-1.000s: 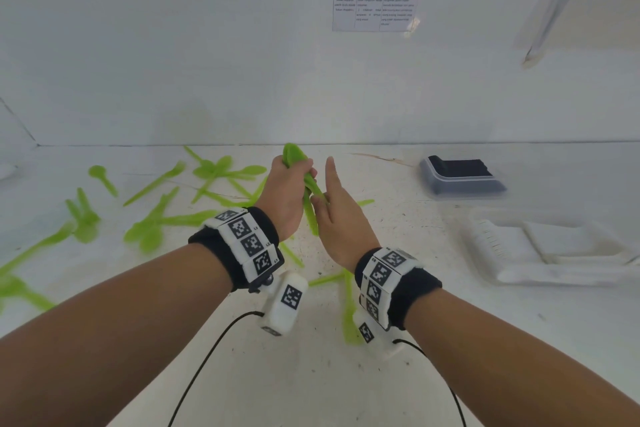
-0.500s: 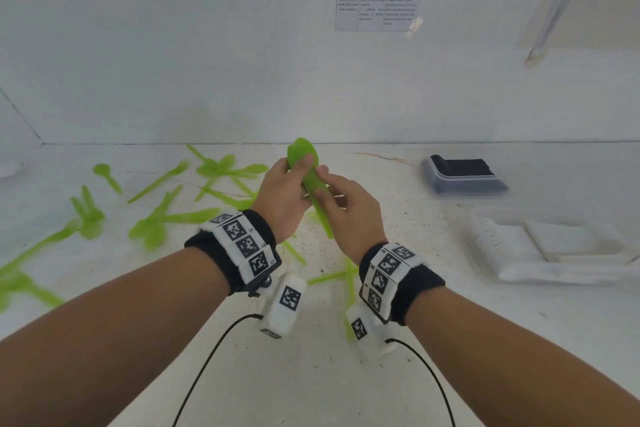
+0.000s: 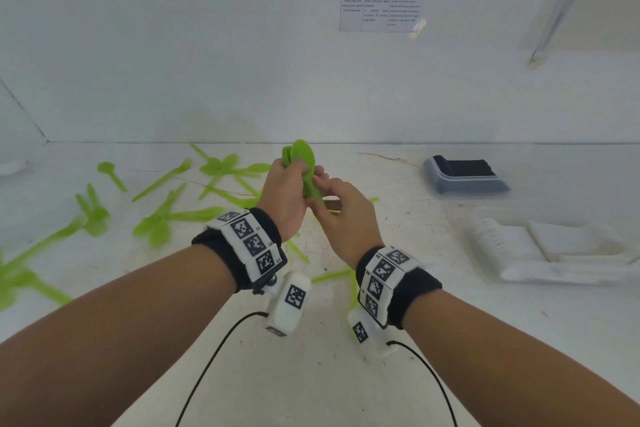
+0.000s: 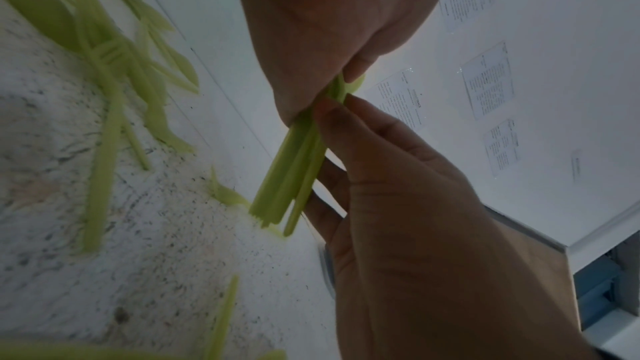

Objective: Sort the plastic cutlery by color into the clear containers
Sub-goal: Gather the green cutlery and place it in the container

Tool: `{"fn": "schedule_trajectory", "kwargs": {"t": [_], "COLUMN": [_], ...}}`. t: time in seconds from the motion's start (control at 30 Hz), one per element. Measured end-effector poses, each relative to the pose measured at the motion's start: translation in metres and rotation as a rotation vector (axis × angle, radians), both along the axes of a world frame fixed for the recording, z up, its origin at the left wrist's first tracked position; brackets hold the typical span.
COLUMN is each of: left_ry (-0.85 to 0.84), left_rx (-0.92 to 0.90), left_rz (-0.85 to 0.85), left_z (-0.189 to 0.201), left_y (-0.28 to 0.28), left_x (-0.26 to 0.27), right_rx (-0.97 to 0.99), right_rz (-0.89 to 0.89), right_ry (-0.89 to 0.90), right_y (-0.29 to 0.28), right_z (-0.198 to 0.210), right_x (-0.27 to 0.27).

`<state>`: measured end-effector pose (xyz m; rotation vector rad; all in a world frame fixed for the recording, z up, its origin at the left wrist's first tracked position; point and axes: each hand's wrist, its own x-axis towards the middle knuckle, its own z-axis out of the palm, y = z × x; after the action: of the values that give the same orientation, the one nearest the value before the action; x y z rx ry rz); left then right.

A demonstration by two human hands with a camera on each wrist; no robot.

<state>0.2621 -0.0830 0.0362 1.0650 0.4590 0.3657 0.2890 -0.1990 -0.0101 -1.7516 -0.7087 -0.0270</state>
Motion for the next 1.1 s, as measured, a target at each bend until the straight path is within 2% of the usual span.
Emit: {"fn": "schedule_trajectory", "kwargs": {"t": [0.3, 0.43, 0.53, 0.63, 0.73, 0.87, 0.97, 1.03, 1.1], "left_ry": [-0.018, 0.03, 0.085, 0.08, 0.061, 0.026, -0.02, -0.037, -0.041], "left_rx": [0.077, 0.123, 0.231, 0.28, 0.337, 0.221, 0.073, -0.018, -0.097], "left_rz": [-0.026, -0.069, -0.089, -0.178, -0.161, -0.108, -0.01, 0.01, -0.017], "left_z": [-0.003, -0.005, -0.011, -0.017, -0.014, -0.007, 0.0, 0.004, 0.006], "left_y": [0.009, 0.006, 0.004, 0.001, -0.001, 0.003, 0.008, 0.011, 0.012], "left_x": [-0.005, -0.006, -0.007, -0.008, -0.011, -0.01, -0.007, -0.005, -0.005], "right_rx": [-0.015, -0.07, 0.047, 0.045, -0.023, 0.033, 0.011, -0.074, -0.07], "right_rz": [0.032, -0.018, -0.067, -0.017, 0.031, 0.021, 0.173, 0.273, 0.292], "right_ry": [0.113, 0.086, 0.131, 0.15, 0.134, 0.293, 0.47, 0.486, 0.465], "right_y": [-0.006, -0.003, -0.003, 0.003, 0.01, 0.005, -0.001, 0.0, 0.002], "right_z": [0.005, 0.006, 0.013, 0.016, 0.008, 0.004, 0.007, 0.008, 0.009], "right_x": [0.003, 0.004, 0.004, 0.009, 0.016, 0.01, -0.004, -0.011, -0.013]}}
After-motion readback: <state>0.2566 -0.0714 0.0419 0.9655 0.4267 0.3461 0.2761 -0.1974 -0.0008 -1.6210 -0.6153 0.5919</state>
